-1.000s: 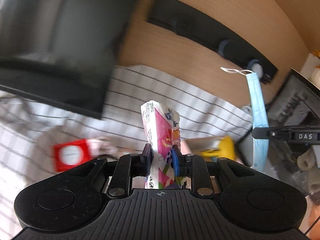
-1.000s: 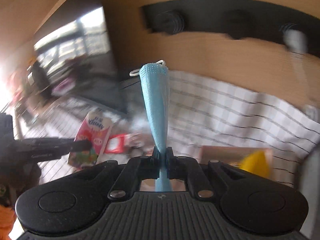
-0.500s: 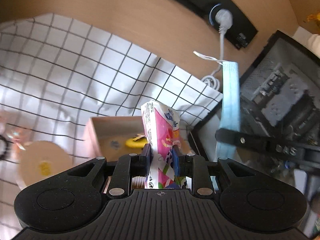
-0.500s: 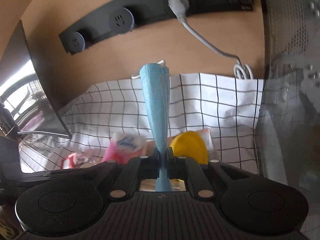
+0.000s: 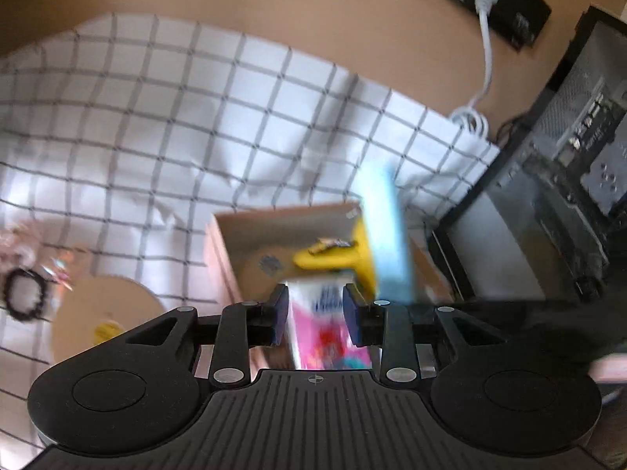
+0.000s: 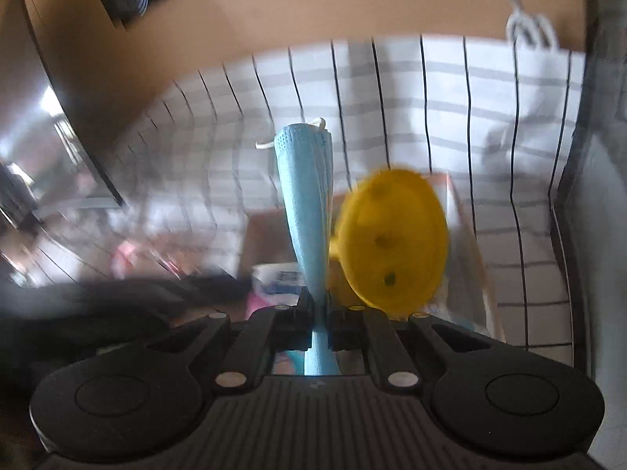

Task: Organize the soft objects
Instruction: 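Lift and carry the Kleenex pack and blue mask over the pink box, then open both tools to drop the Kleenex pack and mask into the box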

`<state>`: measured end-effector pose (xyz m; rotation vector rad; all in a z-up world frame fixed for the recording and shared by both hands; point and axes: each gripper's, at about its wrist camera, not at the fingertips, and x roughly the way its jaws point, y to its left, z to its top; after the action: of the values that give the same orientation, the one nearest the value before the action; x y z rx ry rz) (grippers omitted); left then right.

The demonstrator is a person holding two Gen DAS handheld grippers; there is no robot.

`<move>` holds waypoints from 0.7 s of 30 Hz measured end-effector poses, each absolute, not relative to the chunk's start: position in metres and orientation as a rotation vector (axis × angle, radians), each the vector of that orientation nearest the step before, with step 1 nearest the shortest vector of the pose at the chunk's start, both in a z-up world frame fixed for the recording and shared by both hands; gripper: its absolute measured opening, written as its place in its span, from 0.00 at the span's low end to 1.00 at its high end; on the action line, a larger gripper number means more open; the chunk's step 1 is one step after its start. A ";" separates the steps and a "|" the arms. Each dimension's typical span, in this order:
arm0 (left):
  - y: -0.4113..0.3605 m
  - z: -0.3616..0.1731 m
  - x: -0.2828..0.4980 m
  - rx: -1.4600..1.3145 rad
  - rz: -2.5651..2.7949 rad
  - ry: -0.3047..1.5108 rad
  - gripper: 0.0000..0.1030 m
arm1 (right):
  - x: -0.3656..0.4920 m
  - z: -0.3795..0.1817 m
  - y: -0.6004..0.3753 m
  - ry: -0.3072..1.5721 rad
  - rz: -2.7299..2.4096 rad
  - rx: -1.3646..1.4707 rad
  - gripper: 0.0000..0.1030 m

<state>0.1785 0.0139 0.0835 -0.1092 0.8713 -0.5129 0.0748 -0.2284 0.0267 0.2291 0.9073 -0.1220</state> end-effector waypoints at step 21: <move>0.101 0.108 0.133 -0.165 -0.517 0.849 0.32 | 0.047 0.075 -0.193 0.825 -0.215 0.079 0.56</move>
<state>0.1334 0.1006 0.1084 -0.1650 0.8487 -0.5172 0.0468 -0.1925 0.0747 0.0787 0.8253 -0.2152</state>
